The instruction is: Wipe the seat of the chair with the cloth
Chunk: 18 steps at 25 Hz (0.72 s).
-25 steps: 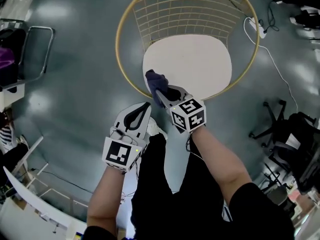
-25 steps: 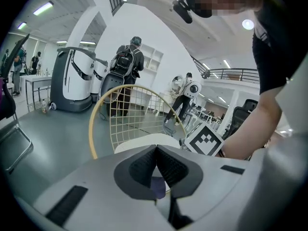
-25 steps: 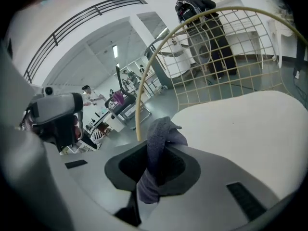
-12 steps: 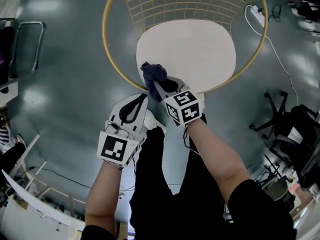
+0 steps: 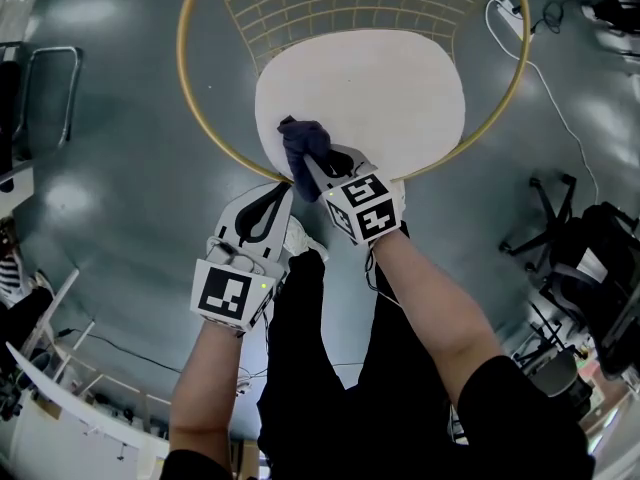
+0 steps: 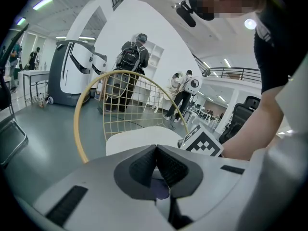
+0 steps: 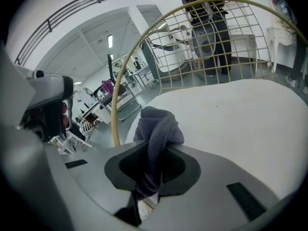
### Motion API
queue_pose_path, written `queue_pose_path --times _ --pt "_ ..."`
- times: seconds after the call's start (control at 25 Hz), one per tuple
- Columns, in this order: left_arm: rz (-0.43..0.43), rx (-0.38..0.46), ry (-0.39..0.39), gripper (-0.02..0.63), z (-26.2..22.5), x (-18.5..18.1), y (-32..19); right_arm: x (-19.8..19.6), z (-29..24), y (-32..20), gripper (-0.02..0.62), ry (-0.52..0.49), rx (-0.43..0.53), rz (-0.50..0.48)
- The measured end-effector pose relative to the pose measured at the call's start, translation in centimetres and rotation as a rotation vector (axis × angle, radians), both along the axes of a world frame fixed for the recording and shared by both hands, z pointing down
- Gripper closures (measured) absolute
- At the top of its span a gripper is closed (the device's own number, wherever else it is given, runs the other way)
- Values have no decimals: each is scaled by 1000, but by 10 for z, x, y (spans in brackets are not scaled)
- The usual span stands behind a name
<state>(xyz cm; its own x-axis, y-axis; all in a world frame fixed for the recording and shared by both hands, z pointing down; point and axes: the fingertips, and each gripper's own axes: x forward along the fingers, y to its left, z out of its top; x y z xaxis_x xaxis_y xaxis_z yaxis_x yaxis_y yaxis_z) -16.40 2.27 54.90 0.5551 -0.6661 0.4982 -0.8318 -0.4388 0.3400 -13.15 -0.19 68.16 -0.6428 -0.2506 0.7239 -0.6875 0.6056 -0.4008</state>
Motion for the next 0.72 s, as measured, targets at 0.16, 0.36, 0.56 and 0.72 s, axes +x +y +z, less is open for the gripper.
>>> queue_pose_path --times 0.16,0.36,0.56,0.72 --pt "10 1 3 589 1 13 -4 20 6 -4 532 23 -5 15" --pt "21 0 6 589 2 33 -7 55 14 -11 532 73 -8 35" --pt "33 -10 10 589 3 56 -10 87 17 -18 532 105 -7 46" --pt "58 -9 6 589 4 76 -12 118 18 -25 532 128 -7 77"
